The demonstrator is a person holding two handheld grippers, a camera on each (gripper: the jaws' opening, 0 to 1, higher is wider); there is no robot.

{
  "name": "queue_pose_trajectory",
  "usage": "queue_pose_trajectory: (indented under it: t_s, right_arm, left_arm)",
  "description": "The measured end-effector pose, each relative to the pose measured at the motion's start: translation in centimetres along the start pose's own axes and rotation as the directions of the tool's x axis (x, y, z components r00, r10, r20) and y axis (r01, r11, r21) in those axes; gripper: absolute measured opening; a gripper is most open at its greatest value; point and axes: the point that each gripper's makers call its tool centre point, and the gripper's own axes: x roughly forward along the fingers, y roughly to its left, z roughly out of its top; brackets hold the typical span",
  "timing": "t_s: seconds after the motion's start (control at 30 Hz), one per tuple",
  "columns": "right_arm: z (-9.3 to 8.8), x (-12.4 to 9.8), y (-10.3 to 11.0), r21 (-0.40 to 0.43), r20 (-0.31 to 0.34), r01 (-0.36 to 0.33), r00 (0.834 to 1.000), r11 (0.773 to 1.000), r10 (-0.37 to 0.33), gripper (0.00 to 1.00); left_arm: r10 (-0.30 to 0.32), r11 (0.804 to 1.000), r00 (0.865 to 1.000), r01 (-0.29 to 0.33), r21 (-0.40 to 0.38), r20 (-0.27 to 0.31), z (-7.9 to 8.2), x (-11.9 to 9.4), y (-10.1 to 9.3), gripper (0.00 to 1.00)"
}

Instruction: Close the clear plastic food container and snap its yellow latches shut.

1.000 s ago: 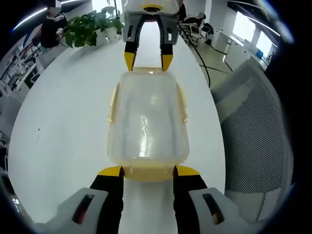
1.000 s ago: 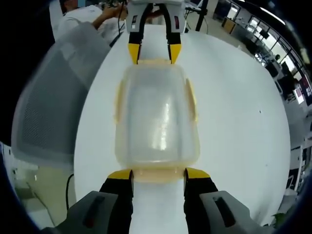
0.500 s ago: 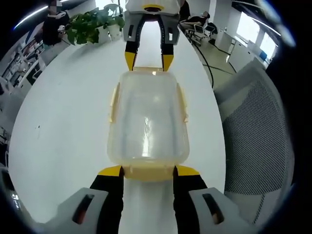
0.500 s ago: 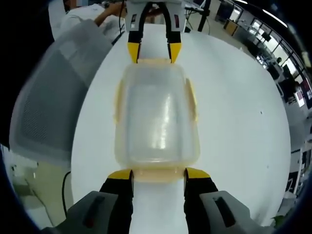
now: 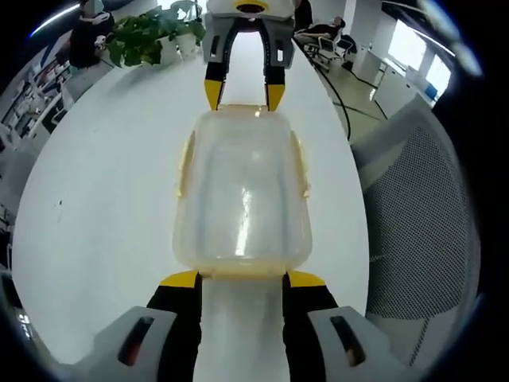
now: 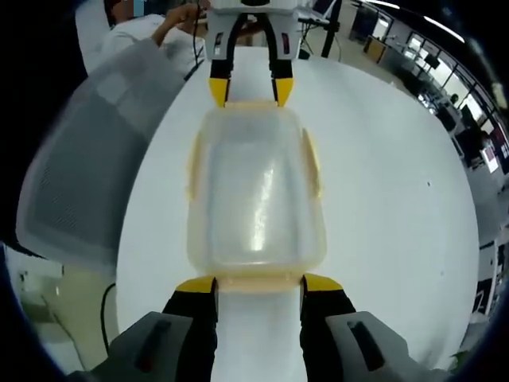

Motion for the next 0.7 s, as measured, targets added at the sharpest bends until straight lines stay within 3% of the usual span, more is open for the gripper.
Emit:
queue_pose_trajectory:
  t_s: [0.33,0.5,0.7]
  right_arm:
    - [-0.12,0.15,0.45,-0.021,0.013,-0.015,1.0,1.0,0.015,0.41]
    - [-0.28,0.29,0.82,-0.05,-0.008,-0.02,1.0,0.999,0.02,0.43]
    - [-0.39,0.07,0.61,-0.013,-0.001,-0.018,1.0,1.0,0.018,0.43]
  left_arm:
    - [-0.007,1.0,1.0,0.007,-0.015,-0.009,-0.13,-0.1,-0.55,0.4]
    - [0.002,1.0,1.0,-0.002,-0.008,-0.013,-0.14,0.05,-0.59,0.5]
    - [-0.002,1.0,1.0,0.001,-0.03,-0.008,-0.04,0.1,-0.38,0.49]
